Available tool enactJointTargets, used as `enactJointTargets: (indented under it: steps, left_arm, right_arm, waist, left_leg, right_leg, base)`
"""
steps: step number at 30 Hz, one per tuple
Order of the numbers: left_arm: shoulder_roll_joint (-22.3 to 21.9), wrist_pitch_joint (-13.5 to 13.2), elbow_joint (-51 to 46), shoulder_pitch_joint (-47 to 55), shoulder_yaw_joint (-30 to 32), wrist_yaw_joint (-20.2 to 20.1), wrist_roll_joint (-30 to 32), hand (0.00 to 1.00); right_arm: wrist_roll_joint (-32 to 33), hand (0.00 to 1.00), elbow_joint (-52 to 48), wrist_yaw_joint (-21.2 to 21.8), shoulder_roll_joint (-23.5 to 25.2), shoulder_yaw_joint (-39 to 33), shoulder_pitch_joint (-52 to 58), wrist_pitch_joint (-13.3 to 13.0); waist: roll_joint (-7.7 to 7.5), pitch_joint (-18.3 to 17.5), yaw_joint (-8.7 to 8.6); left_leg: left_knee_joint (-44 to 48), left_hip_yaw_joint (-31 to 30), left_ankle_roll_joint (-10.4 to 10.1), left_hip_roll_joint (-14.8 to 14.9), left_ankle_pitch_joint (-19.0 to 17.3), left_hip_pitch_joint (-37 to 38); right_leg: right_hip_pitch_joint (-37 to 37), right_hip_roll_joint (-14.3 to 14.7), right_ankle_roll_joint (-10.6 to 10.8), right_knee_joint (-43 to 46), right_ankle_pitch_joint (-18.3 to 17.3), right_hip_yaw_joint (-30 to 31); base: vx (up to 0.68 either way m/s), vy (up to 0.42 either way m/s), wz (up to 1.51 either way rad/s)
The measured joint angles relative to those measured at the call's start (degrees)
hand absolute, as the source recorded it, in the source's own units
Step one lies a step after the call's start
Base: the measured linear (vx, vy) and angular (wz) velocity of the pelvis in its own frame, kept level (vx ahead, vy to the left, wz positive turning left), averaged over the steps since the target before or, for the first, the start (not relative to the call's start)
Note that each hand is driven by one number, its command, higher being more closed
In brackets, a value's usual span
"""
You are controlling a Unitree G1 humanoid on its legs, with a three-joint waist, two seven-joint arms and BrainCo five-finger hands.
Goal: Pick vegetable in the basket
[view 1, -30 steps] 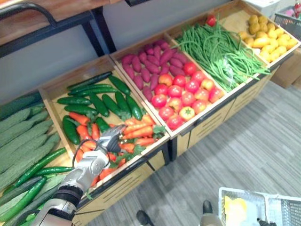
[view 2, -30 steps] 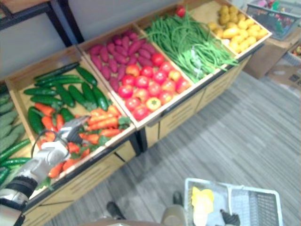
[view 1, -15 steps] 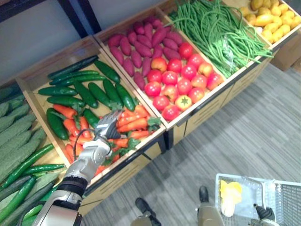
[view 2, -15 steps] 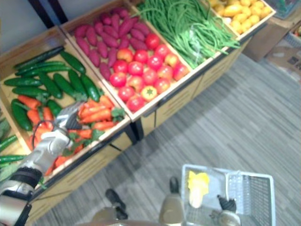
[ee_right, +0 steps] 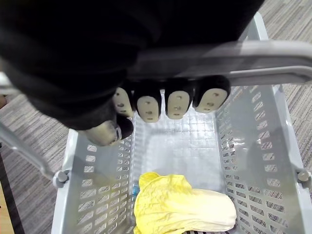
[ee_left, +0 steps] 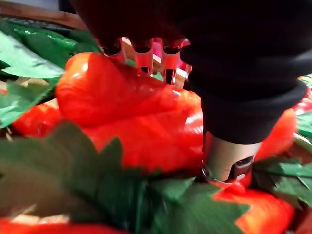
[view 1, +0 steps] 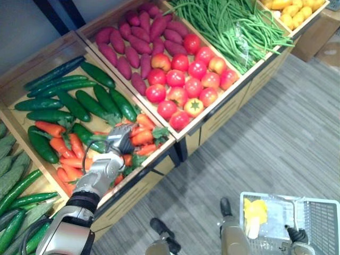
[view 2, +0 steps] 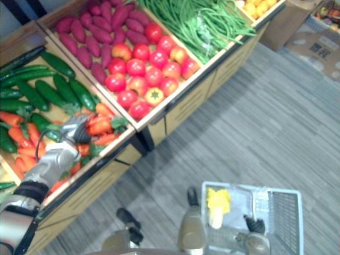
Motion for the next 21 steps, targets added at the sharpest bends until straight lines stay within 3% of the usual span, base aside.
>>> enactJointTargets:
  steps: [9,21]
  left_arm:
    - [-4.3,1.8,3.7,-2.4,2.1,-0.5,0.0,1.00]
    - [-6.4,4.0,3.4,-2.6,3.9,-1.6,0.6,1.00]
  right_arm:
    - [0.0,1.00,-1.6,0.0,0.0,0.8,0.3,0.0]
    - [0.0,1.00,-3.2,0.0,0.2,1.8,1.8,0.0]
  waist:
    - [-0.01,0.7,-0.60]
    - [0.03,0.7,-0.49]
  left_leg:
    - [-0.2,1.6,-0.1,0.6,0.0,0.3]
    - [0.0,0.0,-0.3,1.3,0.2,1.1]
  right_leg:
    - [-0.3,0.5,0.1,-0.6,0.7,1.2]
    - [1.5,0.4,0.1,-0.5,0.7,-0.5]
  base:
    - [0.02,-0.007,-0.08]
    - [0.02,-0.004,0.04]
